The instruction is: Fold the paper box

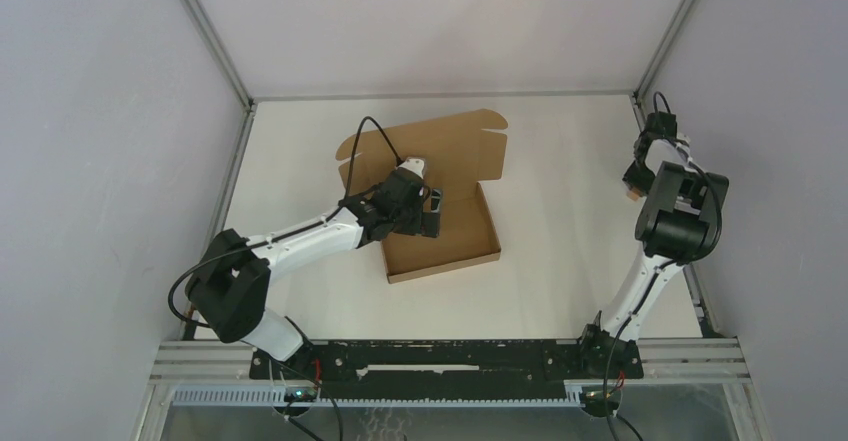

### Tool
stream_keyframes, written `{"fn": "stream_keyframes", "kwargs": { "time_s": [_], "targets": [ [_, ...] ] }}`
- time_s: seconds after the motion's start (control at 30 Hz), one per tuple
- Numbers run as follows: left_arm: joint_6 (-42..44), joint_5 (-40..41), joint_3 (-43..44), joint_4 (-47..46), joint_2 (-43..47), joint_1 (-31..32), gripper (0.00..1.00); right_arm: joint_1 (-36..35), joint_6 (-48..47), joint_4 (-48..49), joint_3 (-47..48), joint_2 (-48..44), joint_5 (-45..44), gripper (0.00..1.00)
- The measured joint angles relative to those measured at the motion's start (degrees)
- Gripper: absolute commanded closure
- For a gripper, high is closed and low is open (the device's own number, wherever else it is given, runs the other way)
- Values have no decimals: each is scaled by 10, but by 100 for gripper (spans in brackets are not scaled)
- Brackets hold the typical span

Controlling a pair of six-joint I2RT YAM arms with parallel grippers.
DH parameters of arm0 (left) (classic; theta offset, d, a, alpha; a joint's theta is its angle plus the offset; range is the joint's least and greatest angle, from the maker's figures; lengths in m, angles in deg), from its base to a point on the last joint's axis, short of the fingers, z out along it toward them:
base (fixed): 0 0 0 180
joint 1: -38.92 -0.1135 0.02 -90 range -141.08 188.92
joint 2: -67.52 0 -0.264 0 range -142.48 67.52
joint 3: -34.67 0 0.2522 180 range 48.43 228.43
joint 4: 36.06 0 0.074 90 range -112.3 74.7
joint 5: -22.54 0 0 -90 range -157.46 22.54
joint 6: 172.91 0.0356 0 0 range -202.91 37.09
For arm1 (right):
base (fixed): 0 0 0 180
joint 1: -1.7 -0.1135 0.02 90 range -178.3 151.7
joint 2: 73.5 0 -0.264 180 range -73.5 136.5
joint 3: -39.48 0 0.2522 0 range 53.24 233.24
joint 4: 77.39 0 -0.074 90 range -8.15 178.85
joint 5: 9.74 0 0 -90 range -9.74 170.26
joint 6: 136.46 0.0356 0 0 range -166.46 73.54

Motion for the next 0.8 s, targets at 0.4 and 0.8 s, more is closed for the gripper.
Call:
{"fn": "stream_keyframes", "kwargs": {
  "time_s": [0.4, 0.8],
  "targets": [
    [5, 24, 0, 43, 72, 0, 1, -137, 10, -4, -92, -129, 26, 73],
    [-11, 85, 0, 148, 241, -7, 1, -457, 45, -46, -97, -328, 84, 70]
  ]
}}
